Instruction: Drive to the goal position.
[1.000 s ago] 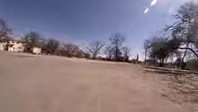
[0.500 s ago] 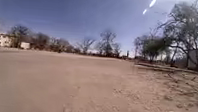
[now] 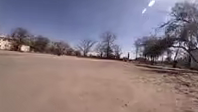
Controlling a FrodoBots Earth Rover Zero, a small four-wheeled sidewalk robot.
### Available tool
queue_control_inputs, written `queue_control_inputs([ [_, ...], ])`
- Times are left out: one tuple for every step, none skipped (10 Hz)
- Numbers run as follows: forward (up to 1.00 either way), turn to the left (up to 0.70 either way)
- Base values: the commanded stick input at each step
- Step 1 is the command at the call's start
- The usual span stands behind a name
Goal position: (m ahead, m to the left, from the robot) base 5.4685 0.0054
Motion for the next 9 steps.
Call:
queue_control_inputs([
  [1.0, 0.02],
  [1.0, 0.18],
  [1.0, 0.27],
  [1.0, 0.27],
  [1.0, 0.06],
  [1.0, 0.0],
  [1.0, 0.0],
  [1.0, 0.0],
  [1.0, 0.0],
])
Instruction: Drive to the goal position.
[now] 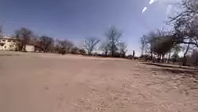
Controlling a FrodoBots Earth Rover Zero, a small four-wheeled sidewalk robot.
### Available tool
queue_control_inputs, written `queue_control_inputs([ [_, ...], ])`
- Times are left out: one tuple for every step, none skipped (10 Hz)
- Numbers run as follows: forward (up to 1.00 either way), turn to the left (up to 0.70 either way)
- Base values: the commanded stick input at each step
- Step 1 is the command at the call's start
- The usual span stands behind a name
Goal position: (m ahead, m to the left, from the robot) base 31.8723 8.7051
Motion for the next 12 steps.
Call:
queue_control_inputs([
  [1.0, 0.0],
  [1.0, 0.0],
  [1.0, 0.0],
  [1.0, 0.0],
  [1.0, 0.0],
  [1.0, 0.0],
  [1.0, 0.0],
  [1.0, 0.0],
  [1.0, -0.12],
  [1.0, -0.27],
  [1.0, -0.27],
  [1.0, -0.06],
])
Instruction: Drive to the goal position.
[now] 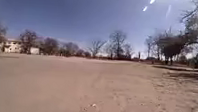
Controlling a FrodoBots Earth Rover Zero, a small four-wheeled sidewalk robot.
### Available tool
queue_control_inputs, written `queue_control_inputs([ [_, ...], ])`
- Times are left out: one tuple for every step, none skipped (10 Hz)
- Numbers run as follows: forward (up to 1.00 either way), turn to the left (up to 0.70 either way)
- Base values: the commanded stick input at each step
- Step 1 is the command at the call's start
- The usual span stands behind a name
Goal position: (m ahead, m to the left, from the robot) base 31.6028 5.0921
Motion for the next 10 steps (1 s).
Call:
queue_control_inputs([
  [1.0, 0.0],
  [1.0, 0.0],
  [1.0, 0.0],
  [1.0, 0.0],
  [1.0, 0.0],
  [1.0, 0.0],
  [1.0, 0.0],
  [1.0, 0.0],
  [1.0, 0.0],
  [1.0, 0.0],
])
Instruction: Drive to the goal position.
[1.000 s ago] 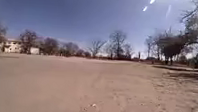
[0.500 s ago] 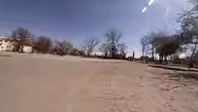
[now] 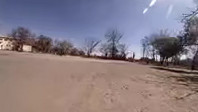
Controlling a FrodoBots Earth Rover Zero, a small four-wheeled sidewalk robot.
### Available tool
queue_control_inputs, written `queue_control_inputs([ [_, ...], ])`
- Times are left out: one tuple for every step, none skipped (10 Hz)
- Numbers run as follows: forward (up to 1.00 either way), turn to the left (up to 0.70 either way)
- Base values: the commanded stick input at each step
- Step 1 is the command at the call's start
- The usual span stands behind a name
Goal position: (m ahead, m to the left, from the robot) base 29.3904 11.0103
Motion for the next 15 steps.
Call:
queue_control_inputs([
  [1.0, 0.0],
  [1.0, 0.0],
  [1.0, 0.0],
  [1.0, 0.0],
  [1.0, 0.0],
  [1.0, 0.0],
  [1.0, 0.0],
  [1.0, 0.0],
  [1.0, 0.0],
  [1.0, 0.0],
  [1.0, 0.0],
  [1.0, 0.0],
  [1.0, 0.0],
  [1.0, 0.0],
  [1.0, 0.0],
])
